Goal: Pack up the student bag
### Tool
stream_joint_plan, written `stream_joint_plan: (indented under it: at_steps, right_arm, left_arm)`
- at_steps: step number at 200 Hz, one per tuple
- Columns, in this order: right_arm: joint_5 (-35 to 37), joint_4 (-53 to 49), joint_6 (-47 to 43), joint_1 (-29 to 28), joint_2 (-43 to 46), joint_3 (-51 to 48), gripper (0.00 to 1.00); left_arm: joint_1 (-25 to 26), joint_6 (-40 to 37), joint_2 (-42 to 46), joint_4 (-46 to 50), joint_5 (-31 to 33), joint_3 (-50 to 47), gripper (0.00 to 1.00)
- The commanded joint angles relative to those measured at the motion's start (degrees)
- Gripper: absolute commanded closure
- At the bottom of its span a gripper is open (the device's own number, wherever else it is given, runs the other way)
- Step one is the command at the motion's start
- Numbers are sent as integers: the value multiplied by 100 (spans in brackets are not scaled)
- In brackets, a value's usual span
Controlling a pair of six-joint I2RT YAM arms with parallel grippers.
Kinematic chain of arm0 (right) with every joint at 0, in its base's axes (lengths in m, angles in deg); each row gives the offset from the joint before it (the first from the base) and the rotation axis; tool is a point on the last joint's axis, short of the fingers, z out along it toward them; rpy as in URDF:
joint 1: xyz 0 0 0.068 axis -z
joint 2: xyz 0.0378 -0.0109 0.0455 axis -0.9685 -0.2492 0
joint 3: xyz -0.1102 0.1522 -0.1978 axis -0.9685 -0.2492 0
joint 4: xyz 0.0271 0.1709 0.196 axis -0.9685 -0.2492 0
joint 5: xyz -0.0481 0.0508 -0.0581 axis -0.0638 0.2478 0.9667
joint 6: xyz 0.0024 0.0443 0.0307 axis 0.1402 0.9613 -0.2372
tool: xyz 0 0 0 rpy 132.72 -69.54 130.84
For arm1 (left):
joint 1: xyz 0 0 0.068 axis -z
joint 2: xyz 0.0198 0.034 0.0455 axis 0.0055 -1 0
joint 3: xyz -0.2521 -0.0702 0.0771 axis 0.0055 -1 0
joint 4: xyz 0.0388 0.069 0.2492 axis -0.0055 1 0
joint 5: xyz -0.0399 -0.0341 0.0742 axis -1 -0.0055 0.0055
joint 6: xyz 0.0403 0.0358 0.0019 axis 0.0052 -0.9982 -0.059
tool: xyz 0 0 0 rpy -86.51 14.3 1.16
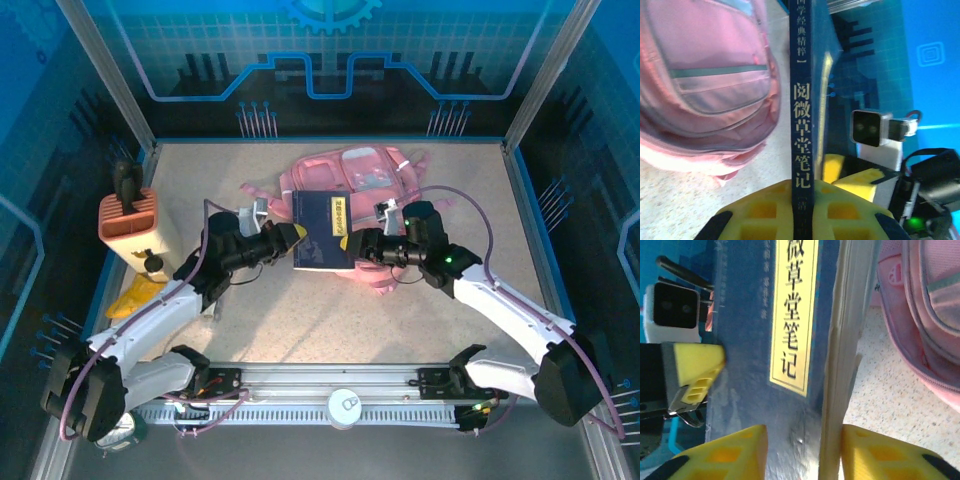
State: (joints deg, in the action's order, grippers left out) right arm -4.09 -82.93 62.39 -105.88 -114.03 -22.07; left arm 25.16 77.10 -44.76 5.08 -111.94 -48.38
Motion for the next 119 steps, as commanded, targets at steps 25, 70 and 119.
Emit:
stream_joint_plan:
  at_steps: [25, 70, 119]
  right_arm:
    - [-348, -51, 242, 95, 275, -111, 21]
    - [-871, 653, 827, 40, 177, -58, 8]
    - [-779, 659, 822, 86, 408, -26, 34]
  left_arm:
    - [139, 266, 60, -1024, 186, 394, 100]
    - [284, 153, -213, -1014, 241, 605, 100]
    - [302, -515, -209, 102, 583, 746, 100]
